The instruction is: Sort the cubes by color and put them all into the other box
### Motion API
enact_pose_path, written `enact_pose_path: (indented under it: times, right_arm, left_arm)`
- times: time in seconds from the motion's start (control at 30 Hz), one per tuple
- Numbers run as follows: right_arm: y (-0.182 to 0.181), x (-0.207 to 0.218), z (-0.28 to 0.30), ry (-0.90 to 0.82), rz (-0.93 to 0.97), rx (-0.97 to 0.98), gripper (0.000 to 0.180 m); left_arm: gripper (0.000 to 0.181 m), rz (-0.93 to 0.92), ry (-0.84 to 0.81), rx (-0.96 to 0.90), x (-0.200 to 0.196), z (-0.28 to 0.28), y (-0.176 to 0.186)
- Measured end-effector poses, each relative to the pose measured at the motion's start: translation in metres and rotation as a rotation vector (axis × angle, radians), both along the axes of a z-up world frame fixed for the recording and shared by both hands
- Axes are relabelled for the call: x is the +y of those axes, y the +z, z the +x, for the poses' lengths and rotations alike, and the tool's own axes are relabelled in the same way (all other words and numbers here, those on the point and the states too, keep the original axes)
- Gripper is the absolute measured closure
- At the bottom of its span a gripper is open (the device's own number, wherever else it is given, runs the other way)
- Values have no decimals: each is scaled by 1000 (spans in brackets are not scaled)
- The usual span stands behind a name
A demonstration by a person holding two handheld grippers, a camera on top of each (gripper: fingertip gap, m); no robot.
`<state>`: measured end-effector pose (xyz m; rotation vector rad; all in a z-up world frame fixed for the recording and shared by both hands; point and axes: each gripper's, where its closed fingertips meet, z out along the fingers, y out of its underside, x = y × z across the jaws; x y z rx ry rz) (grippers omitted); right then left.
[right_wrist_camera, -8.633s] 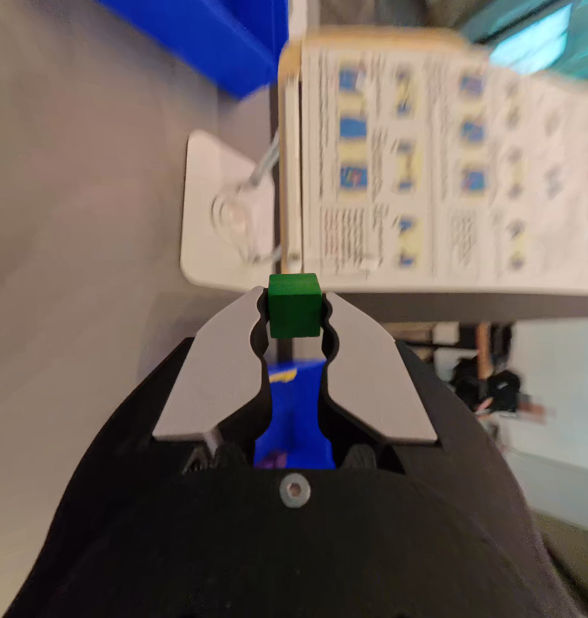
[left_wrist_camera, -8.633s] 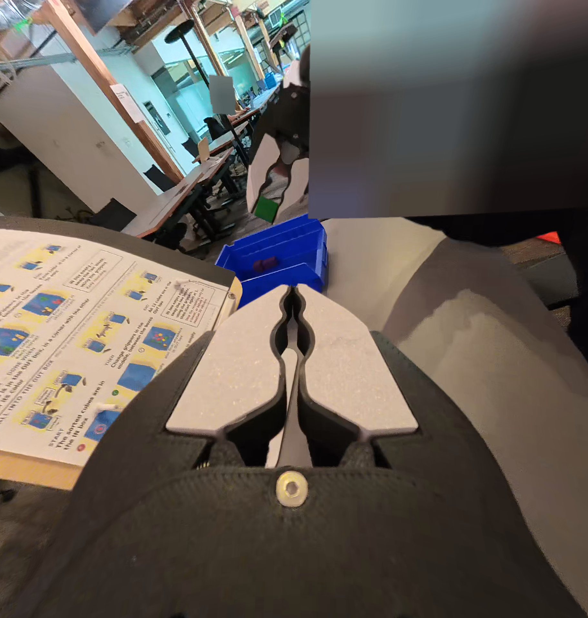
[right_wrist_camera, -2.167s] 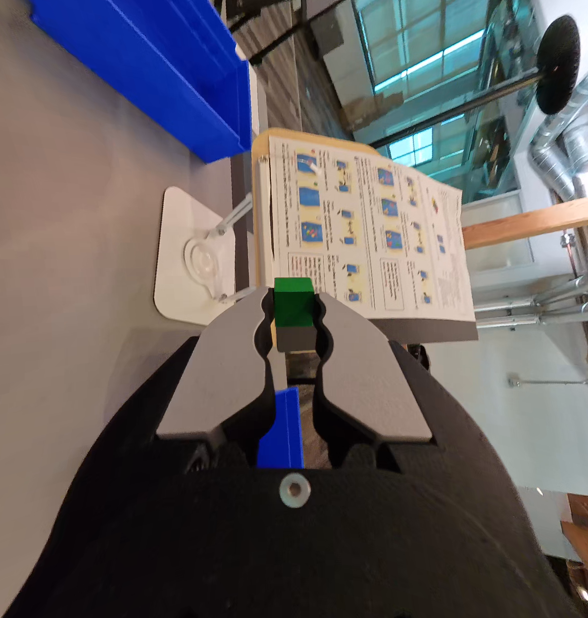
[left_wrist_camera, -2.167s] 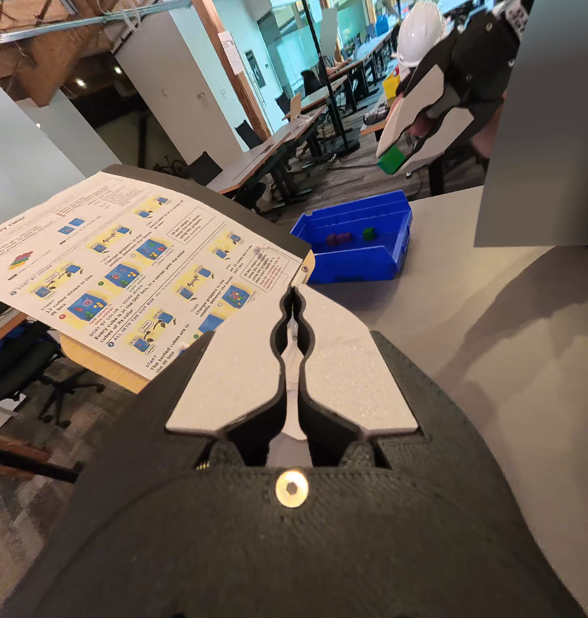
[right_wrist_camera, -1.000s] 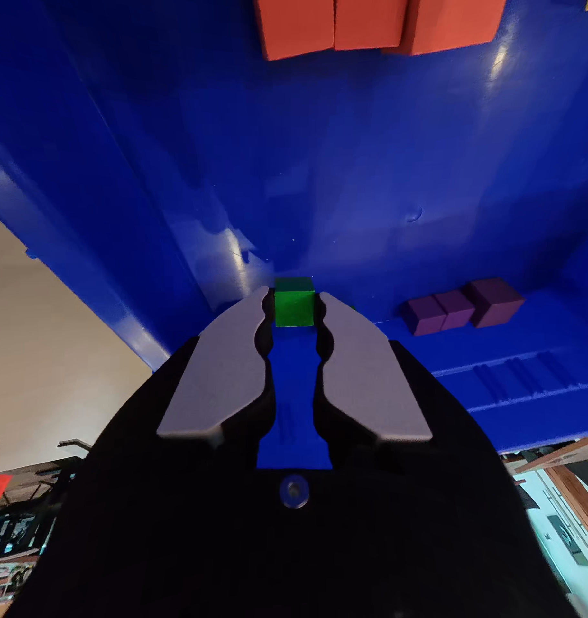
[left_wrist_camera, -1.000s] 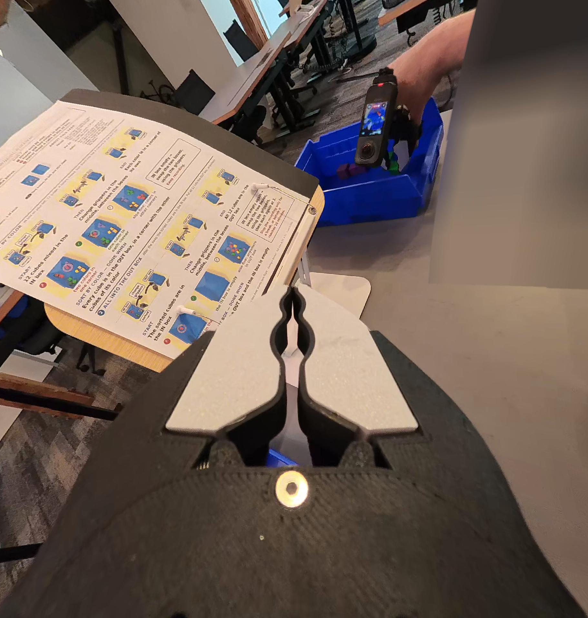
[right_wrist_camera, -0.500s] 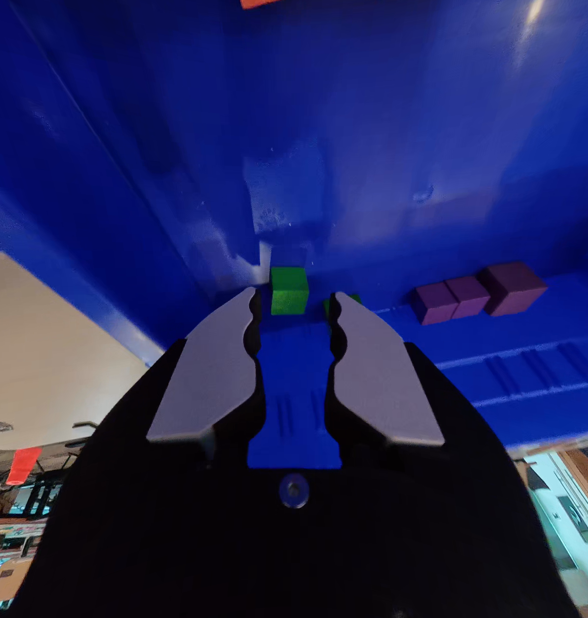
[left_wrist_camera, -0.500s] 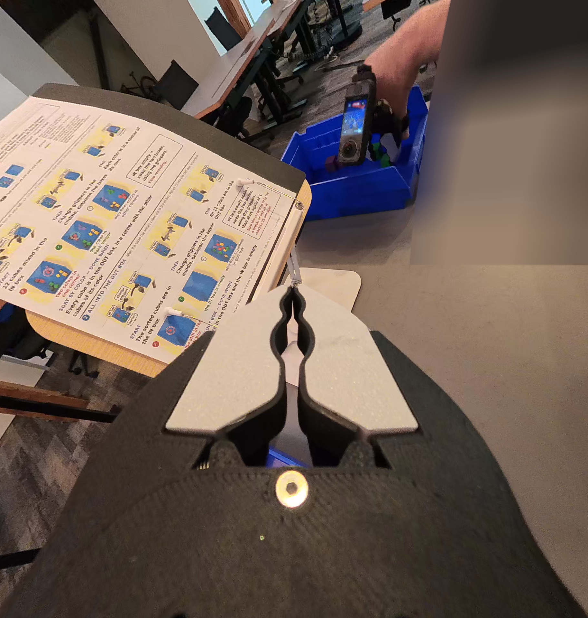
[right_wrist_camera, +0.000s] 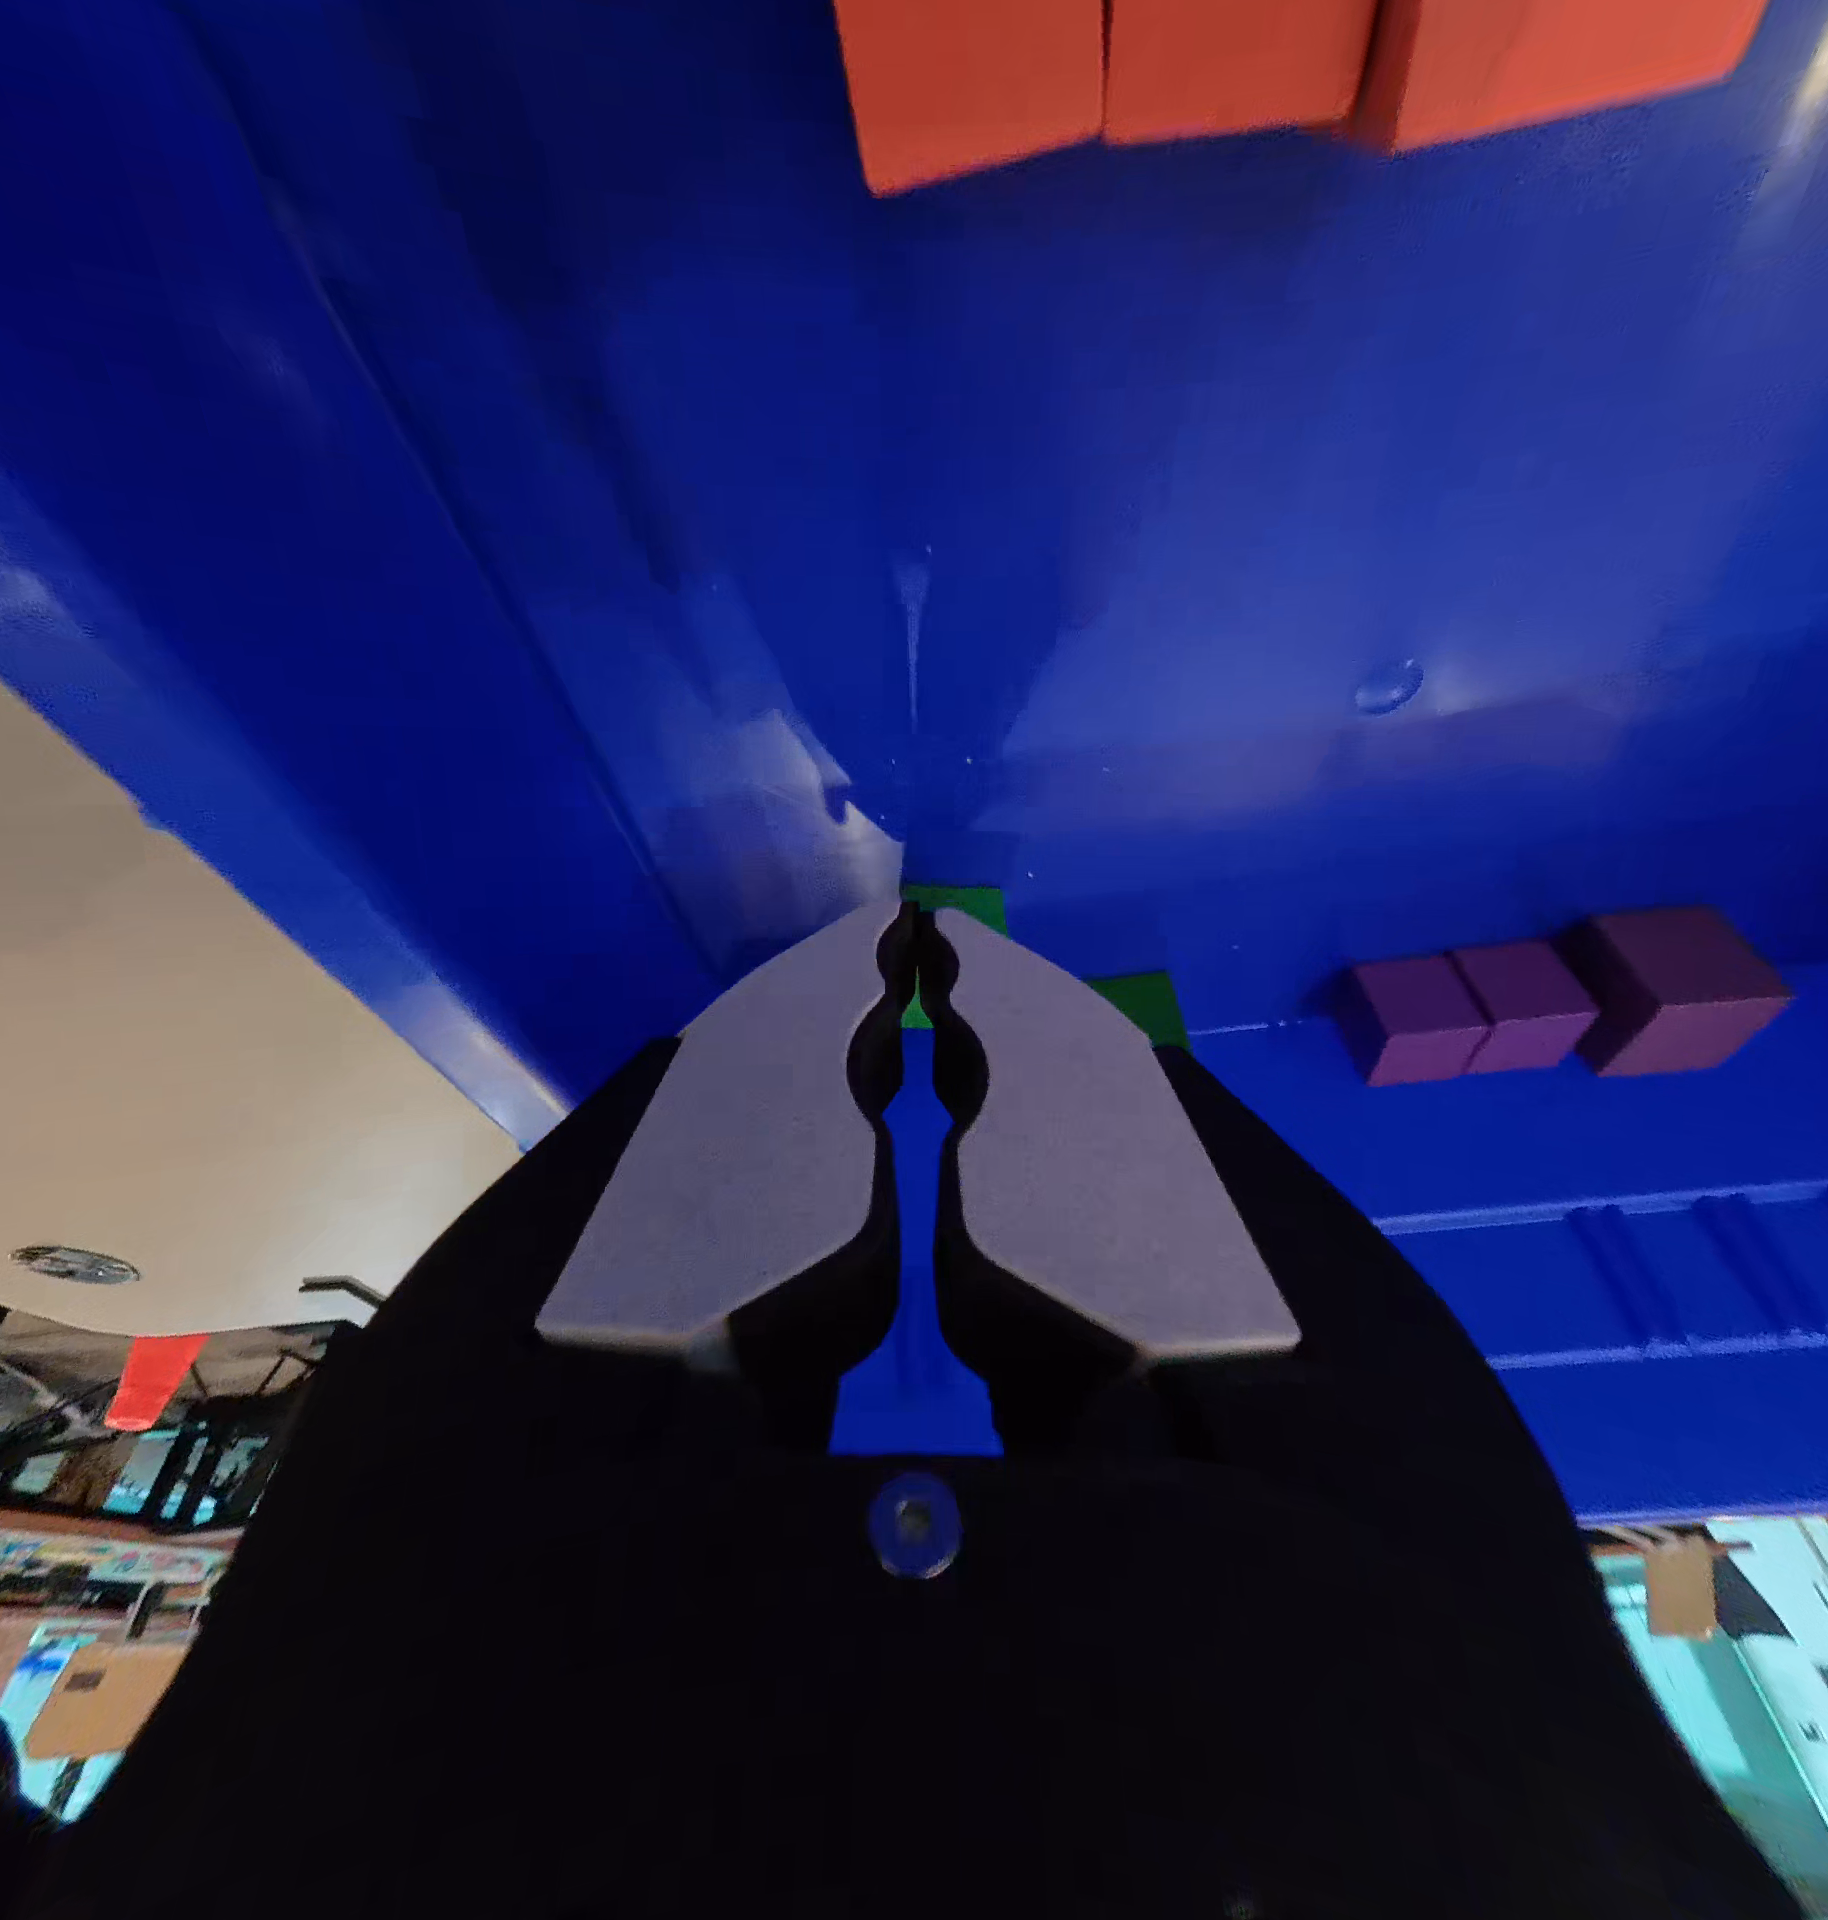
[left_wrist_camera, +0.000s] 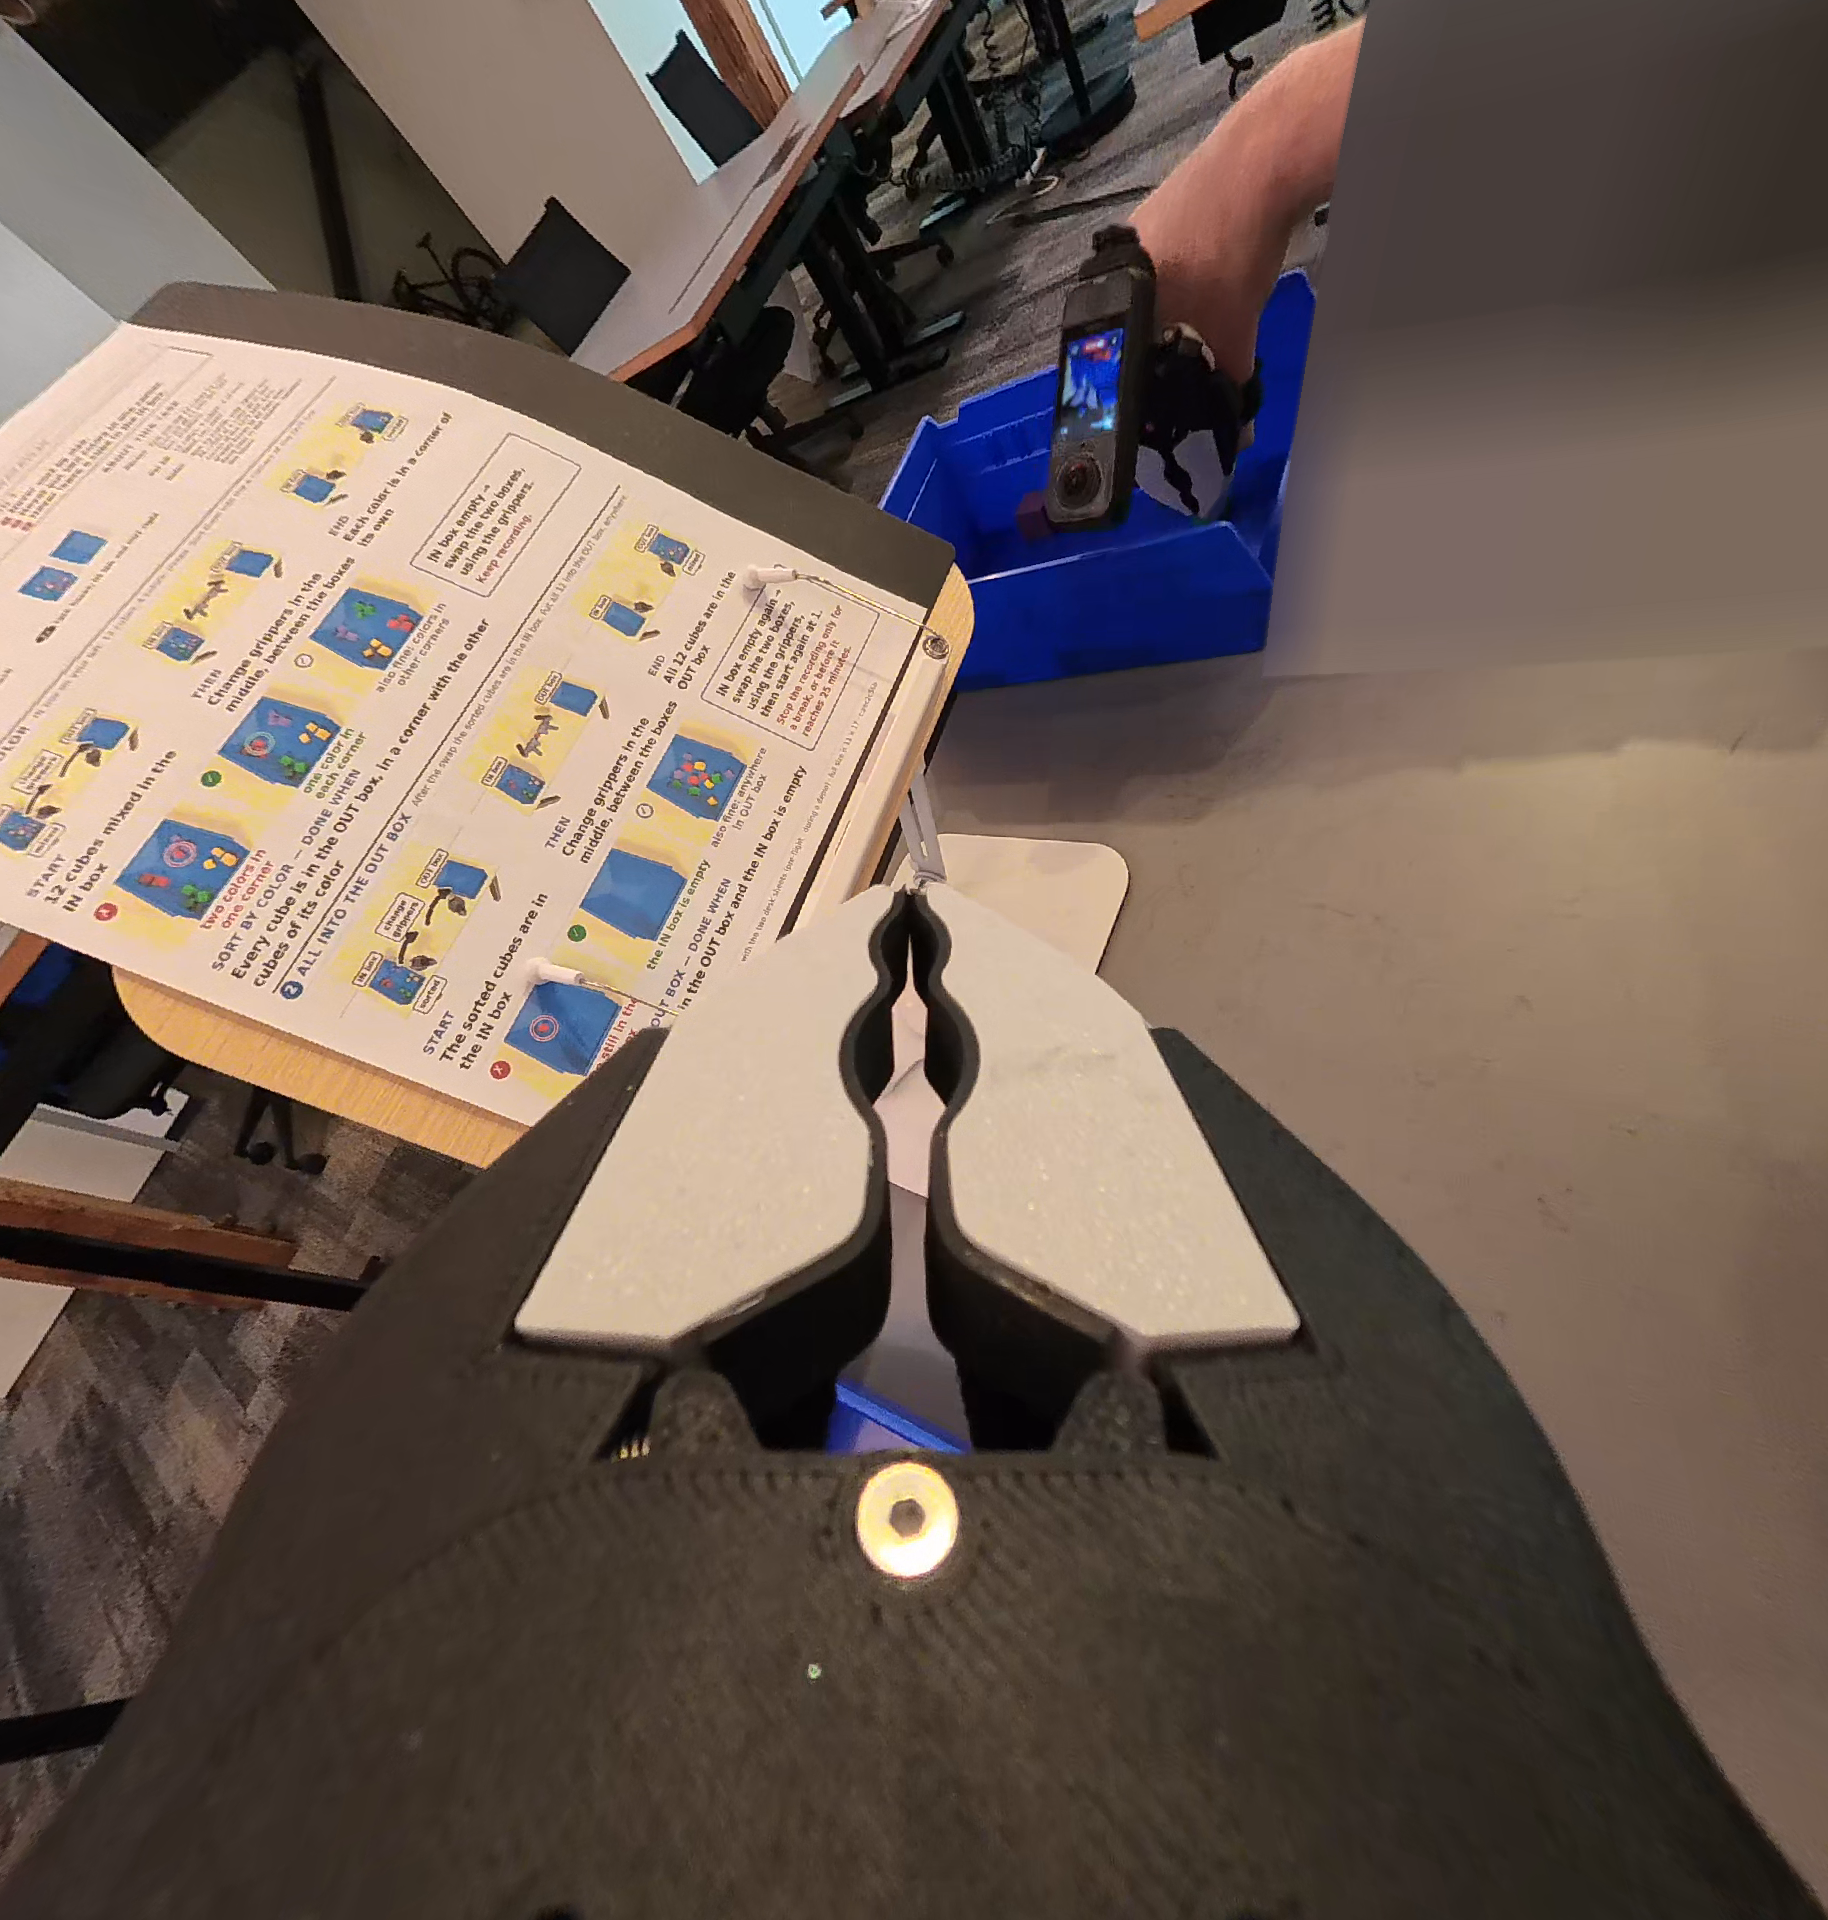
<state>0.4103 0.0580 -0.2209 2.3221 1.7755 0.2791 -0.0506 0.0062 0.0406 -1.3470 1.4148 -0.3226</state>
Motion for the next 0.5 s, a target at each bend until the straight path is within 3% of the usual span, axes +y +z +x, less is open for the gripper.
enact_pose_path:
  times: [0.3,0.5]
  right_arm:
    - [-4,2,32,-19,-24,-127,180]
    - [15,-9,16,-37,8,12,180]
  left_arm:
    - [181,-15,-1,18,3,4,-7]
    - [181,-14,-2,28,3,6,-8]
